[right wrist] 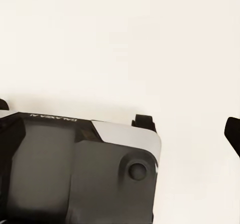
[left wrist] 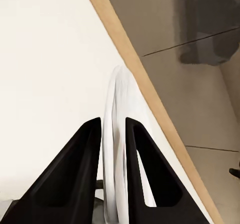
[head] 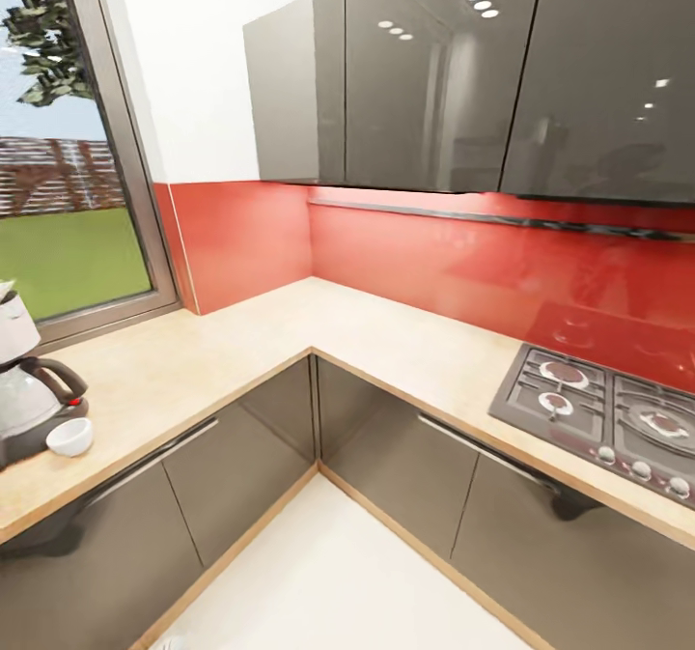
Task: Set up a coffee station on the kitchen countertop: keep the coffee maker on the countertop, move the bottle of coffee from the kitchen shelf to the counter next to the coffee maker, place a paper coffee filter on top of the coffee maker, put the saucer next to the coffee maker with the coffee cup on the saucer, and place the electric kettle next to the coffee maker.
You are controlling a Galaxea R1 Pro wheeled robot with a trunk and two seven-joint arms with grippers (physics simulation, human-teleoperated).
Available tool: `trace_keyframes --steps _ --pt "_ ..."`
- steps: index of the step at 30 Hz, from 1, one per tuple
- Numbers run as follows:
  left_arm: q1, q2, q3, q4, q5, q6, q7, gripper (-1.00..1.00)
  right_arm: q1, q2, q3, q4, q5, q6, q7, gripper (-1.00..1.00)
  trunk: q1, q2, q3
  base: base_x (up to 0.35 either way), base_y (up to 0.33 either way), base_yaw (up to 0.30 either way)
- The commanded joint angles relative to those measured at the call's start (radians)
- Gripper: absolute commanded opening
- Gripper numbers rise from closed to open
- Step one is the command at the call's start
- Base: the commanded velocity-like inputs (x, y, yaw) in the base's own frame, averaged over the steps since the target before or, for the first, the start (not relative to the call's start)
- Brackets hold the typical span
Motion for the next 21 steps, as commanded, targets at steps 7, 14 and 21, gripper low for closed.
trace_keyframes --steps 7,14,21 --pt "-0.001 0.000 0.009 -0.001 -0.009 0.006 -0.002 -1.00 -0.001 0.000 0.008 -0.001 -0.009 0.005 0.001 1.00 0.000 -0.002 -0.007 0.000 0.000 0.277" --pt "-0.001 0.000 0.009 -0.001 -0.009 0.006 -0.002 -1.00 -0.001 0.001 0.008 -0.001 -0.009 0.005 0.002 1.00 0.000 -0.002 -0.012 0.000 0.000 0.276" --pt "-0.001 0.000 0.009 -0.001 -0.008 0.006 -0.002 -1.00 -0.001 0.001 0.008 -0.001 -0.009 0.005 0.003 1.00 0.000 -0.002 -0.017 -0.067 -0.075 0.275"
